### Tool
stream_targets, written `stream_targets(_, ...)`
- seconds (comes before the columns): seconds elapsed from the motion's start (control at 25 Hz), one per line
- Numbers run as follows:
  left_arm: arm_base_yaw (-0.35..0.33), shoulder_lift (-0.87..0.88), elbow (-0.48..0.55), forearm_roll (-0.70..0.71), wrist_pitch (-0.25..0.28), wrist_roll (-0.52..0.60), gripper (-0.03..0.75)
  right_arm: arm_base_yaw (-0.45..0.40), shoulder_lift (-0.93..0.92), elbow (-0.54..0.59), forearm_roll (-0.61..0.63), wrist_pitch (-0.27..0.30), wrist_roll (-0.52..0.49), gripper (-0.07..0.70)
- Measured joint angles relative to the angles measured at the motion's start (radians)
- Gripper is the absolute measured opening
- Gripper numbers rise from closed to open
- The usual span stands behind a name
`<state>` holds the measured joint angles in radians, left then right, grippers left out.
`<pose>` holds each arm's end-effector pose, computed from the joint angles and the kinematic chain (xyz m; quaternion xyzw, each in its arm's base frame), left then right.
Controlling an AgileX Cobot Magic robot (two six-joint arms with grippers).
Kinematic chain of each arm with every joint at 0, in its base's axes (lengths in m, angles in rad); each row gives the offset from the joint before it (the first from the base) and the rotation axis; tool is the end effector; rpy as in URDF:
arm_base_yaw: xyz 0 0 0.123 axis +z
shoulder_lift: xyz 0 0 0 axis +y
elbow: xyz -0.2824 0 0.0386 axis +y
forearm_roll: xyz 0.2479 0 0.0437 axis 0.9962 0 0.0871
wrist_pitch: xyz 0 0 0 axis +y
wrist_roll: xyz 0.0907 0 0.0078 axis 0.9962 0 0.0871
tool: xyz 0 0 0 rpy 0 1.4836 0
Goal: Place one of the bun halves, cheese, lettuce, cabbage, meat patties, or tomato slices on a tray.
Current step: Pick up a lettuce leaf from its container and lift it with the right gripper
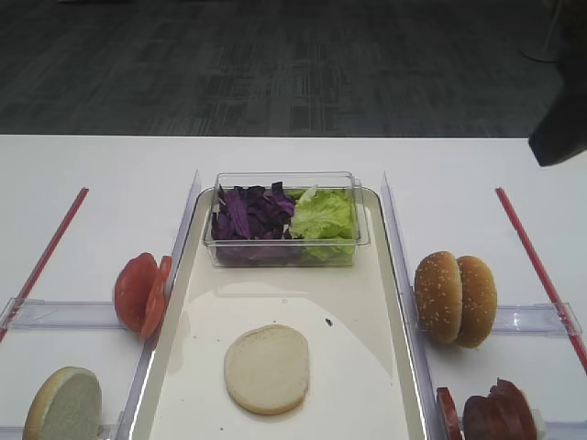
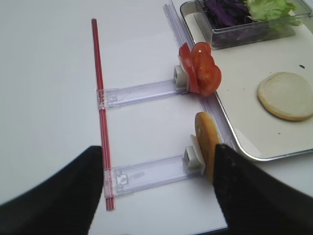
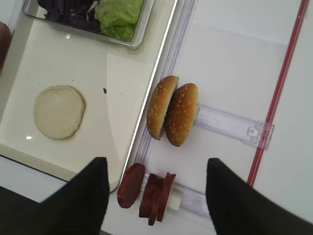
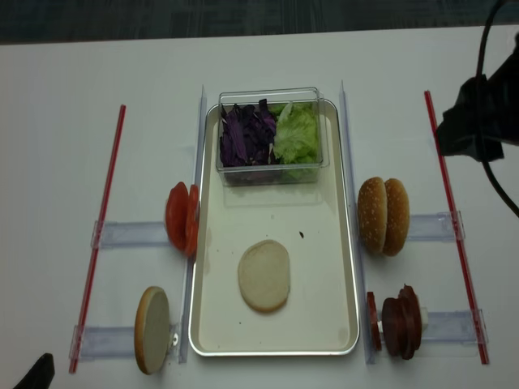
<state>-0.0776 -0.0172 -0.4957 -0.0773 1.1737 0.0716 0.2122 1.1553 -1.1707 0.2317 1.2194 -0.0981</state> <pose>-0.0127 -0.0055 0.2672 0.0693 0.8749 -0.0399 0.4777 0.1993 0.0630 0.3649 -0.1354 0.9584 0.1273 0.2166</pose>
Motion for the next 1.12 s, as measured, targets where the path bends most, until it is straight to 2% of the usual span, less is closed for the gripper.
stream_targets(0.2,0.0,0.0,0.0,0.0,0.0,0.0,0.457,0.0,0.101,-0.075,0.011,0.023,0.021,0.463)
stream_targets(1.12,0.0,0.0,0.0,0.0,0.0,0.0,0.457,0.0,0.45,-0.318,0.007,0.023,0.049,0.463)
